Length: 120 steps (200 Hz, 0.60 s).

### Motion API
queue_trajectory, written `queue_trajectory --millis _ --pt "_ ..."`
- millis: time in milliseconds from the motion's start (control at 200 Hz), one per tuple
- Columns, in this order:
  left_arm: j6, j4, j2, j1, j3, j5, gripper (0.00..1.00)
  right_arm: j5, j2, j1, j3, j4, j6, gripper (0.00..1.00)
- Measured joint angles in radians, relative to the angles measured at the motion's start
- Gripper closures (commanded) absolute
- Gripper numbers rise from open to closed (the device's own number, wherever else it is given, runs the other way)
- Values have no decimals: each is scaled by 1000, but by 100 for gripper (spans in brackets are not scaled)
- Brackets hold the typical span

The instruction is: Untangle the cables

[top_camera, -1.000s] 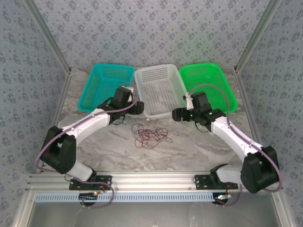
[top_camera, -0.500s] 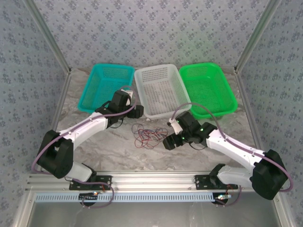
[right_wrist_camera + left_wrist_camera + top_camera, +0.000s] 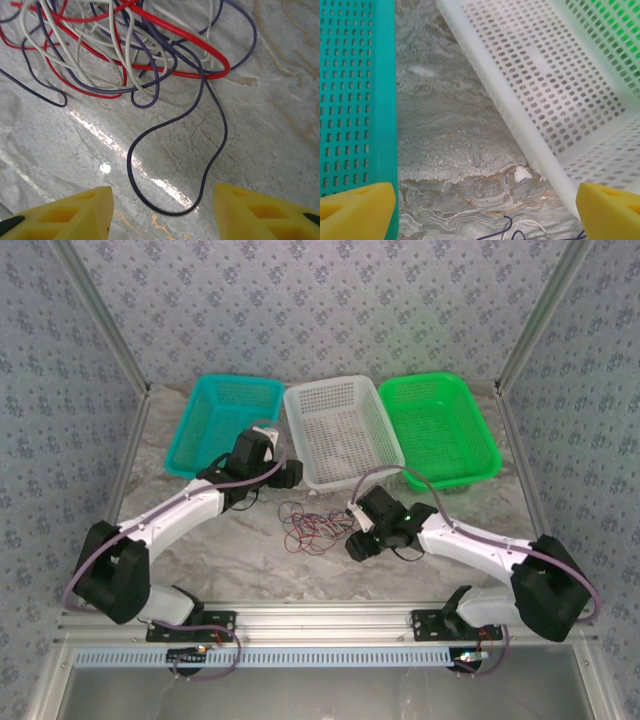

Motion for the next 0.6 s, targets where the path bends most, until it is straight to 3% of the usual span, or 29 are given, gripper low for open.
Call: queue_trajectory --millis 65,155,215,370,600 --pt "0 6 -19 0 0 -3 6 20 26 10 4 5 0 63" --pt "0 14 -31 0 0 -8 6 50 50 21 11 15 -10 87" --pt "0 17 -32 0 0 -10 6 63 55 26 18 19 -6 96" --pt "0 18 -32 0 0 -10 5 51 10 32 32 20 -26 100" --pt "12 69 -41 0 -19 29 5 -62 -236 -38 109 -30 -54 99"
